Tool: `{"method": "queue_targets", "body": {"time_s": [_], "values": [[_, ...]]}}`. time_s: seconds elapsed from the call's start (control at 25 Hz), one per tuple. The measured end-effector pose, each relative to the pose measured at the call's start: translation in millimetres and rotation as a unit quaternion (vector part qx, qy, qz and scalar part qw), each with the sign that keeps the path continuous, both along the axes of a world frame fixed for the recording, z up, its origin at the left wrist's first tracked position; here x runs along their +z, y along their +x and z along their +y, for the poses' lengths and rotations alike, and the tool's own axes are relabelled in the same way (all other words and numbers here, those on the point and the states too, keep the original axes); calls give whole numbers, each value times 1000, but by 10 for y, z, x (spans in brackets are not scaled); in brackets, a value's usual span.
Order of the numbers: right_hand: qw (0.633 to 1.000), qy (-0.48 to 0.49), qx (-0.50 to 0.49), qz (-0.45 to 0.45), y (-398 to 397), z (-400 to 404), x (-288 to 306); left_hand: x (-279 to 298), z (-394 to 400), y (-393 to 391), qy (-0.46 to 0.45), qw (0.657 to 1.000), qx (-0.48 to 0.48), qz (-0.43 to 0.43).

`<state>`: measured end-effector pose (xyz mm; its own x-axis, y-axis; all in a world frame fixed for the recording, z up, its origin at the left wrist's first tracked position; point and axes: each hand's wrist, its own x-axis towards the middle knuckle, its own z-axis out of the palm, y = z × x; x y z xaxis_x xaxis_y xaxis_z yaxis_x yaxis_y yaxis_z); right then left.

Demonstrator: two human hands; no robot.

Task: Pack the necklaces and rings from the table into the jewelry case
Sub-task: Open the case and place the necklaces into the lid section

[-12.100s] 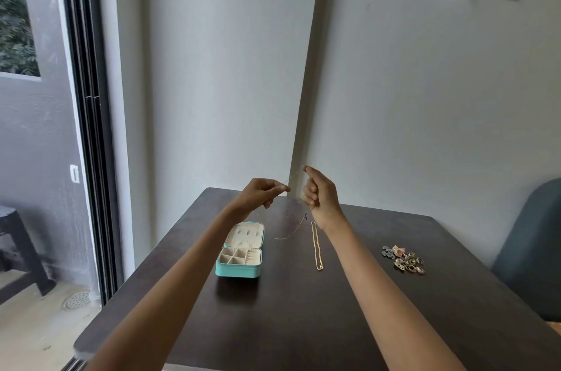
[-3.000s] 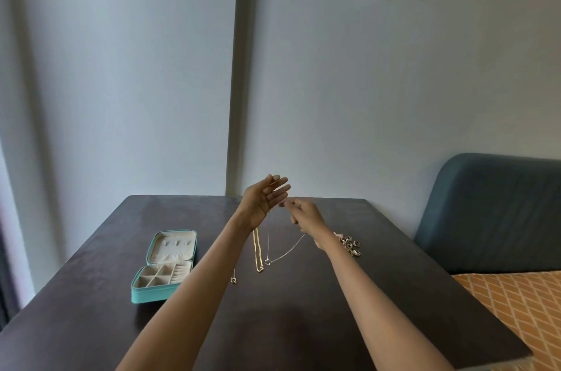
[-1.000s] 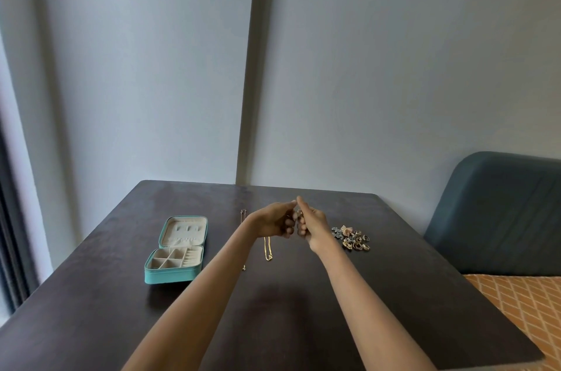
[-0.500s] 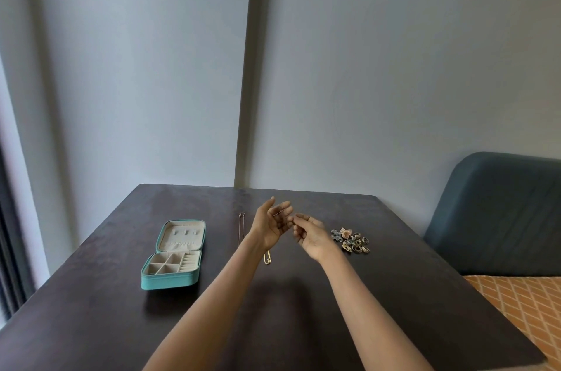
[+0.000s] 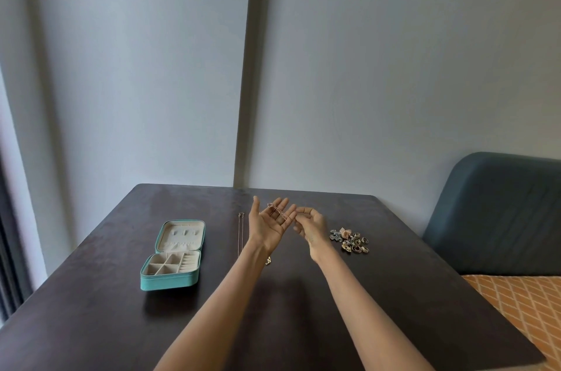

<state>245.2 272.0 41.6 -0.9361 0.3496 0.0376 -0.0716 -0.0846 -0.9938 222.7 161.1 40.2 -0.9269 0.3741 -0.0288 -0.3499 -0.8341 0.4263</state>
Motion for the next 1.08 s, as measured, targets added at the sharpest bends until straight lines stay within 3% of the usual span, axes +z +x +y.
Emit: {"method": "queue_targets", "body": {"time_s": [0.16,0.28,0.56,0.68,0.84,1.08], "values": [[975,208,-14,76,16,85,24,14,40,4,17,999,27,-1],[914,396,10,88,17,121,54,9,71,28,29,998,48,-15],[856,516,22,30,-10,143,252,-27,109,58,46,998,36,-15],[861,508,25,0,-66,149,291,-50,104,22,61,998,26,-19],[926,372,50,-30,-69,143,290,-64,41,-72,22,999,-16,-21],[971,228,75,-21,-92,93,302,57,-66,-104,-70,995,-74,-9]]}}
